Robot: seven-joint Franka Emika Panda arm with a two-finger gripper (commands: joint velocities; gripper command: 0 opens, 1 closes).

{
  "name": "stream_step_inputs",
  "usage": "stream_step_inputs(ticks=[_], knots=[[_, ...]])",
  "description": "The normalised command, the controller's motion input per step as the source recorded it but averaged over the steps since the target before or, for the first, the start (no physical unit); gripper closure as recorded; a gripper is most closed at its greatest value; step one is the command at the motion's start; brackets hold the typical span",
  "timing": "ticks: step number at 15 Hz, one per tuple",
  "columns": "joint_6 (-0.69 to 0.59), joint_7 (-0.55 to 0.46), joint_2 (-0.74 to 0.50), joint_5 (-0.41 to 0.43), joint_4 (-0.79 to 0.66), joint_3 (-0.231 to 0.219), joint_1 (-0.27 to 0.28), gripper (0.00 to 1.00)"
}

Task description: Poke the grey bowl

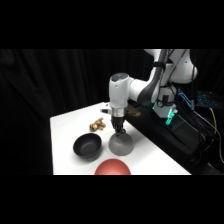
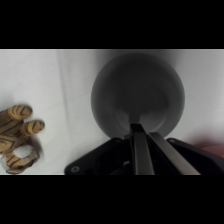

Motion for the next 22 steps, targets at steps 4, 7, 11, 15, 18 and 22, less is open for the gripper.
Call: stream_step_inputs(ticks=[4, 7, 11, 15, 18, 22], knots=[[0.25, 0.08, 0.09, -0.109, -0.04, -0.117, 0.131, 1.00], [0.17, 0.08, 0.04, -0.095, -0.04, -0.118, 0.145, 1.00], [-0.02, 0.04, -0.10, -0.032, -0.04, -0.065, 0.110, 1.00], [-0.40, 0.08, -0.43, -0.056, -0.03, -0.059, 0.099, 1.00], [-0.55, 0.11, -0.45, -0.128, 0.07, -0.033, 0.023, 1.00], [-0.46, 0.07, -0.30, -0.106, 0.14, 0.039, -0.058, 0.52]])
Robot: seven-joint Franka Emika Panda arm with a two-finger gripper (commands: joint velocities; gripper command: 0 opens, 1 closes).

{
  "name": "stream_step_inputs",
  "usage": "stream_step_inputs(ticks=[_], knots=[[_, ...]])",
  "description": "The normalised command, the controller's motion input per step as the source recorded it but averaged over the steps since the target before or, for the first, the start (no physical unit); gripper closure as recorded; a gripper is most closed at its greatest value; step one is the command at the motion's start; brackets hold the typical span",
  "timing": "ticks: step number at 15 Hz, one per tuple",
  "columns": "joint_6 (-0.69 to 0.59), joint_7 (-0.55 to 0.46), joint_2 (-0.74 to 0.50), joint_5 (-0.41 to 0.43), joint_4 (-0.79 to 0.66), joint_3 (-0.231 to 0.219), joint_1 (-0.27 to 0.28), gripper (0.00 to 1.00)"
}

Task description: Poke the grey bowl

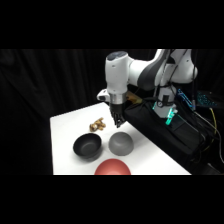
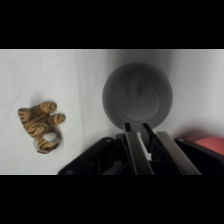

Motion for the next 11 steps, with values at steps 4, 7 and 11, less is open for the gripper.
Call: stream_step_inputs(ticks=[4, 7, 11], knots=[[-0.35, 0.03, -0.20, -0.046, 0.18, 0.079, -0.083, 0.05], [-0.28, 0.01, -0.13, -0.050, 0.18, 0.084, -0.086, 0.00], [-0.22, -0.04, -0.07, -0.026, 0.16, 0.079, -0.093, 0.00]])
